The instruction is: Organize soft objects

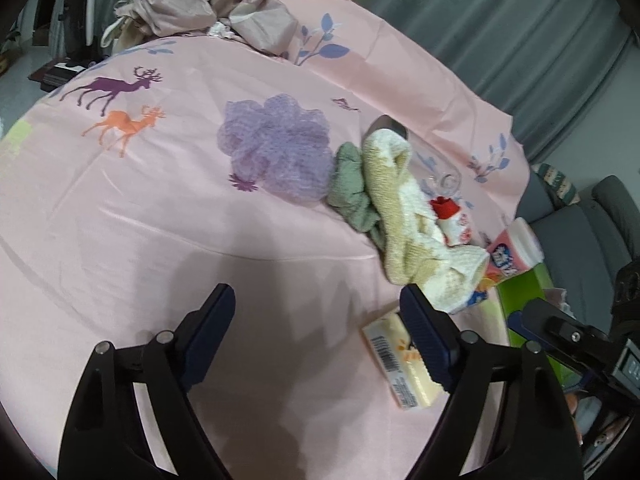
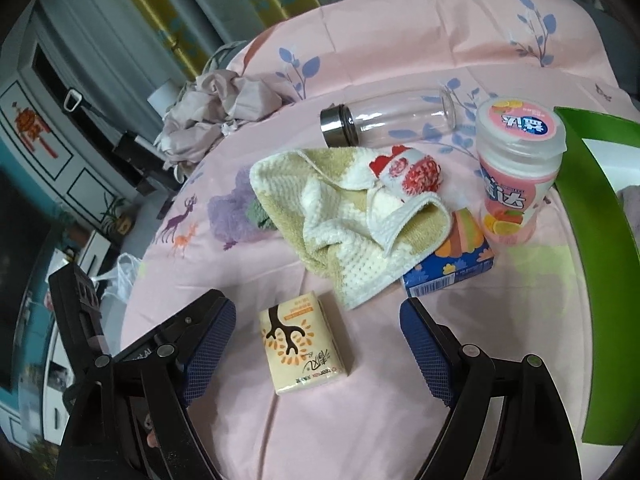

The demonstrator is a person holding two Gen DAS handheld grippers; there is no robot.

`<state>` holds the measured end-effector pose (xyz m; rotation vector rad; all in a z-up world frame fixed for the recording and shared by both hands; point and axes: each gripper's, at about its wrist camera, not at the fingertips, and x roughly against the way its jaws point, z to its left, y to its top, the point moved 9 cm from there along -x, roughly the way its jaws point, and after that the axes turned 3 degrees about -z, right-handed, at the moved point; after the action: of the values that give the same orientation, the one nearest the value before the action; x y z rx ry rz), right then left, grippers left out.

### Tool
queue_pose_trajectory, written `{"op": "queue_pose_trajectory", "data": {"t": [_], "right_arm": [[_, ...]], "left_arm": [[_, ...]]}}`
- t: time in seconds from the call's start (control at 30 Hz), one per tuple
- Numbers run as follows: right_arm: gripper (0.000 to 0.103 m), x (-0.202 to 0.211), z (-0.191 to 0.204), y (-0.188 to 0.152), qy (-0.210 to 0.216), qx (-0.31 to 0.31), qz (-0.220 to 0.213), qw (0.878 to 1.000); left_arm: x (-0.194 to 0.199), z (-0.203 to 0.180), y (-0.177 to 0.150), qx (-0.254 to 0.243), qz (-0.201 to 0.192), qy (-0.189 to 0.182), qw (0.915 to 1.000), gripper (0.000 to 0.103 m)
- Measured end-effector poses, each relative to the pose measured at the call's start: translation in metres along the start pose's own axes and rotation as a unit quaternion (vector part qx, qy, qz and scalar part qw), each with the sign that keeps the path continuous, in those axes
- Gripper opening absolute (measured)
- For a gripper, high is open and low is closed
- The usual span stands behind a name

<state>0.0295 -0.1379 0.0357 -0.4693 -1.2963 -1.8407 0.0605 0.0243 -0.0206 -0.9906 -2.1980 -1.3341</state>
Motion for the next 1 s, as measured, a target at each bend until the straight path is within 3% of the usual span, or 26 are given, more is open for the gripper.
{"op": "queue_pose_trajectory", "data": {"t": [0.2,0.57,0.73,0.9,1.0], "right_arm": [[0.081,-0.001,-0.004,0.0,-0.014,0.003,-0.002,1.0],[0.077,-0.007,-0.007,-0.003,-0.006,-0.007,0.01,1.0],[0.067,-0.008,-0.007,-0.003,-0.01,-0.004,0.012,1.0],[0.065,-0.011,-0.013,-0.004,0.002,-0.021,0.024,0.999],[0.065,-0.016,-0.015,-0.007,0.026,-0.041,0.039,0.998]], "left_arm": [[0.002,-0.018,-0.003,-0.02,-0.004,-0.024,0.9995,0.08],[-0.002,-0.029,-0.012,-0.04,0.009,-0.034,0.9986,0.077],[-0.003,-0.033,-0.016,-0.045,0.013,-0.039,0.9982,0.063],[-0.007,-0.047,-0.027,-0.04,0.032,-0.07,0.9962,0.042],[-0.009,-0.062,-0.038,-0.06,0.047,-0.088,0.9932,0.036]]}}
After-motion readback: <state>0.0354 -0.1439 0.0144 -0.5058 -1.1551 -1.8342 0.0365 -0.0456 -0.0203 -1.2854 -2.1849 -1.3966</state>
